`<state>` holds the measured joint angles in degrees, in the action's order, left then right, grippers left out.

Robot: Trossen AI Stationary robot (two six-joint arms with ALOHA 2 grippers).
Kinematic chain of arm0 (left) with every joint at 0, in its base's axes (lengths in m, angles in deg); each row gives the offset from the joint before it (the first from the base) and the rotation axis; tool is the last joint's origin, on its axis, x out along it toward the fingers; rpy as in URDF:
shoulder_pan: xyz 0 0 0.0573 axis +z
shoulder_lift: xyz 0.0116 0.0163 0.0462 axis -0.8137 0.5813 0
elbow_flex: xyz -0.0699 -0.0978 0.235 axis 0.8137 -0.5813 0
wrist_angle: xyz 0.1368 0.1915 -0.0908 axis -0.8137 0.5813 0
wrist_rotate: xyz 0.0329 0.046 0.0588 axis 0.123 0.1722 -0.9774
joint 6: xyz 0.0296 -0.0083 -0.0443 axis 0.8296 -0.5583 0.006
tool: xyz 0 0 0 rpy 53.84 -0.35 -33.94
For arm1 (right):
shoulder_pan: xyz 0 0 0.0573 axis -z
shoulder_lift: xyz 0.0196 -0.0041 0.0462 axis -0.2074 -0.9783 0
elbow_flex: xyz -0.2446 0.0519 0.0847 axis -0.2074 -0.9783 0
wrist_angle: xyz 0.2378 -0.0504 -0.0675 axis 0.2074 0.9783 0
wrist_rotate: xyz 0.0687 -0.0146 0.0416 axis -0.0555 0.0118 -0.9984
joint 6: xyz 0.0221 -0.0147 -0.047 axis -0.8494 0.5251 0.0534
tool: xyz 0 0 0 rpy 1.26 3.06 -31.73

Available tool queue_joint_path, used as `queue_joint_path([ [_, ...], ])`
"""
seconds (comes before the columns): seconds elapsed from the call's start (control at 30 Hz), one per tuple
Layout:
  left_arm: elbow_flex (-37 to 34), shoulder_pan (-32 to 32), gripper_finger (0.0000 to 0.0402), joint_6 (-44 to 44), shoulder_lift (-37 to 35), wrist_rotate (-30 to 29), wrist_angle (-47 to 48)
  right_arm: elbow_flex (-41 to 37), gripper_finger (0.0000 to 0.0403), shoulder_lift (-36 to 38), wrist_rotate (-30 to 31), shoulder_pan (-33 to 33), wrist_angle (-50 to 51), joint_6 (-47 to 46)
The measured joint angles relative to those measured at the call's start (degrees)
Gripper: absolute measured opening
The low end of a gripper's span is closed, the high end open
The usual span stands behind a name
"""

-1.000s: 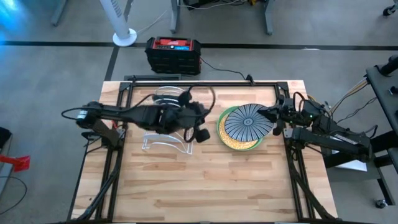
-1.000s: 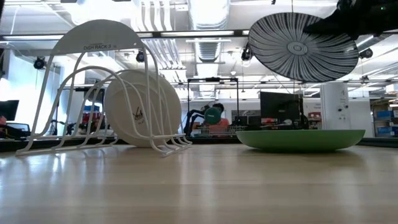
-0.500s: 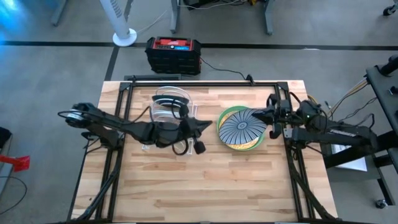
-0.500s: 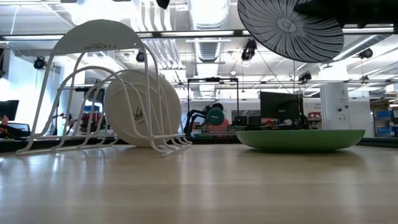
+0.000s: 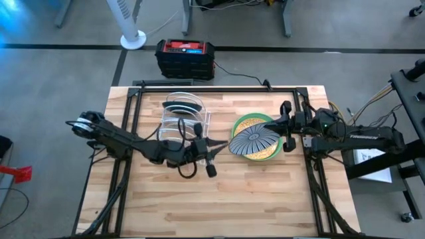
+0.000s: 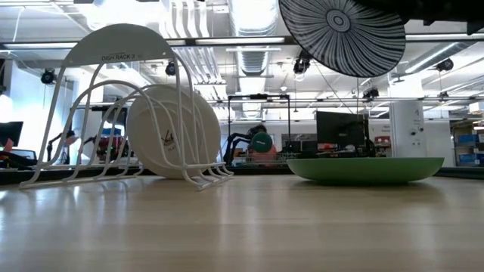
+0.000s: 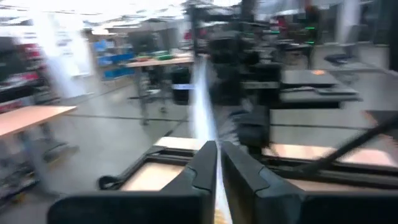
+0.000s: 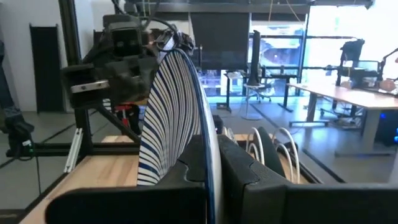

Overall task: Sort dishes
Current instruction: Put the blue pattern plate in the dish rack

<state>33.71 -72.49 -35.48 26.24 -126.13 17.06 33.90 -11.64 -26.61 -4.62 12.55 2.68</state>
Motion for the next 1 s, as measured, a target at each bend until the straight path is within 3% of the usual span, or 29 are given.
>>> queue_joint_path([
  [0.13, -0.12, -0.55, 0.0066, -0.56, 1.11, 1.18, 0.71, 0.41, 0.0, -1.39, 1.29, -1.62, -0.45, 2.1],
  [0.33, -0.09, -1.66, 0.0181, -0.67, 1.97, -11.38, 0.85, 1.17, 0.0, -1.74, 1.05, -2.73, -0.52, 2.67],
  [0.57, -0.02, -1.85, 0.0282, -1.27, 4.98, -2.02, 1.11, 1.62, 0.0, -1.75, 2.44, -2.77, -0.57, 4.18],
  [0.73, 0.05, -1.41, 0.0299, -3.98, 6.64, -7.2, 0.59, 1.62, 0.0, -1.75, 2.52, -2.85, -0.56, 4.29],
  [1.0, 0.33, -0.54, 0.0278, -4.32, 10.01, -6.7, -2.49, 1.66, 0.0, -1.73, 2.48, -3.96, -3.89, 5.64],
])
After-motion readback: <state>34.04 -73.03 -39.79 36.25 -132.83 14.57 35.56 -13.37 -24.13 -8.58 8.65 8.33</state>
